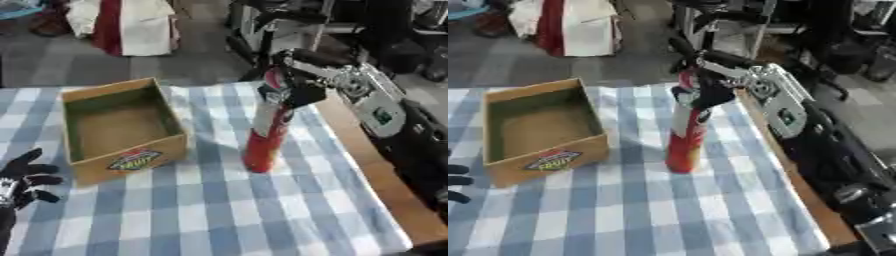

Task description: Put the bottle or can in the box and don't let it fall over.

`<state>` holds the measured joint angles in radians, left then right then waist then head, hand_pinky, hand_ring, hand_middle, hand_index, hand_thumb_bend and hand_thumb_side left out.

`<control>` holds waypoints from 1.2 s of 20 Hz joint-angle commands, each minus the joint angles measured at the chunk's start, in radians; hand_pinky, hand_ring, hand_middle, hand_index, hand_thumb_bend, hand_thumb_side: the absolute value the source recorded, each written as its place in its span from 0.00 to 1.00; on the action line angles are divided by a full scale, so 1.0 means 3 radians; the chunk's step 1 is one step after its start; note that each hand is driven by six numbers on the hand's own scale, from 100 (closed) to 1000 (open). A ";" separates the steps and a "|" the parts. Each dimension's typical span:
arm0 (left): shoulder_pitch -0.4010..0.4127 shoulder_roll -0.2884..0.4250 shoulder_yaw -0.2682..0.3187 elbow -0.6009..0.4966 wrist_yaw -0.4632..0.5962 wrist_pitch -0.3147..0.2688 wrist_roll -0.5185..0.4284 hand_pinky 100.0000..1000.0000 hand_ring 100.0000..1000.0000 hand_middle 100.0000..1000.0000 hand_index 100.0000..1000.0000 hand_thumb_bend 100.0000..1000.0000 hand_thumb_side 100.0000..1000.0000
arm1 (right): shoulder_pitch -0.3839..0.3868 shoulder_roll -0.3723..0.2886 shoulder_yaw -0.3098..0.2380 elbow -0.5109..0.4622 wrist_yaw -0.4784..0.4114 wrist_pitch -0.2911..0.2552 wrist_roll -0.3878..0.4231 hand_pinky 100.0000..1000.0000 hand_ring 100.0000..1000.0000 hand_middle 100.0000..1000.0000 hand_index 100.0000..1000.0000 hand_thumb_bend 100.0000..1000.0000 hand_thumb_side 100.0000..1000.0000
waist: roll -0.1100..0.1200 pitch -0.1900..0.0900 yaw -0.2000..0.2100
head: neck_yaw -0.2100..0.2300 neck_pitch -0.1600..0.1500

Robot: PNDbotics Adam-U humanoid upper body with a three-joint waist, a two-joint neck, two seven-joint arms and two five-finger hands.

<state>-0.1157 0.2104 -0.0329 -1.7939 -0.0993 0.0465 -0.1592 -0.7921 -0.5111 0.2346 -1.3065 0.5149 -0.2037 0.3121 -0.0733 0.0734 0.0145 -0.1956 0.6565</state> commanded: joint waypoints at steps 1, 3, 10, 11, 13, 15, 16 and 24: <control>-0.0034 0.0019 0.0013 -0.0052 0.0006 -0.0003 -0.0005 0.49 0.64 0.63 0.92 0.20 1.00 | -0.0122 -0.0015 -0.0031 -0.0032 0.0011 -0.0097 -0.0418 0.00 0.11 0.15 0.37 0.00 0.12 | 0.0014 -0.0032 0.0006 | -0.0016 -0.0040; -0.0033 0.0018 0.0010 -0.0050 0.0008 -0.0003 -0.0008 0.49 0.64 0.63 0.92 0.20 1.00 | -0.0167 -0.0005 -0.0024 -0.0052 -0.0016 -0.0145 -0.0643 0.00 0.06 0.10 0.33 0.00 0.13 | 0.0013 -0.0034 0.0012 | -0.0022 -0.0036; -0.0041 0.0017 0.0002 -0.0050 0.0013 -0.0005 -0.0017 0.49 0.64 0.63 0.92 0.20 1.00 | -0.0427 -0.0017 0.0009 -0.0106 -0.0061 -0.0201 -0.0776 0.00 0.04 0.08 0.32 0.00 0.13 | 0.0005 -0.0042 0.0049 | -0.0046 -0.0043; -0.0044 0.0016 -0.0001 -0.0050 0.0014 -0.0005 -0.0020 0.49 0.64 0.63 0.92 0.20 1.00 | -0.0477 -0.0012 0.0008 -0.0100 -0.0058 -0.0200 -0.0766 0.00 0.04 0.08 0.32 0.00 0.13 | 0.0004 -0.0042 0.0058 | -0.0055 -0.0047; -0.0055 0.0012 -0.0007 -0.0050 0.0017 -0.0006 -0.0026 0.49 0.64 0.63 0.92 0.20 1.00 | -0.0579 0.0011 0.0004 -0.0070 -0.0048 -0.0197 -0.0753 0.00 0.04 0.08 0.32 0.00 0.14 | 0.0005 -0.0037 0.0084 | -0.0075 -0.0060; -0.0074 0.0005 -0.0015 -0.0052 0.0021 -0.0007 -0.0034 0.49 0.64 0.63 0.92 0.20 1.00 | -0.0668 0.0045 -0.0006 -0.0022 -0.0037 -0.0200 -0.0769 0.00 0.04 0.08 0.32 0.00 0.13 | 0.0005 -0.0027 0.0120 | -0.0106 -0.0083; -0.0087 0.0002 -0.0020 -0.0053 0.0024 -0.0008 -0.0038 0.49 0.64 0.63 0.92 0.20 1.00 | -0.0707 0.0065 -0.0013 0.0008 -0.0030 -0.0201 -0.0785 0.00 0.04 0.08 0.32 0.00 0.13 | 0.0006 -0.0021 0.0140 | -0.0125 -0.0098; -0.0210 -0.0030 -0.0080 -0.0071 0.0069 -0.0011 -0.0094 0.49 0.64 0.63 0.92 0.20 1.00 | -0.0872 0.0298 -0.0063 0.0414 0.0118 -0.0188 -0.1061 0.00 0.07 0.10 0.34 0.00 0.18 | 0.0015 0.0023 0.0343 | -0.0252 -0.0186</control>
<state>-0.1631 0.2010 -0.0526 -1.7940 -0.0857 0.0447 -0.1828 -1.0257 -0.4156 0.2339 -1.1911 0.5407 -0.2604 0.0116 -0.0757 0.0919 0.1215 -0.2635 0.6158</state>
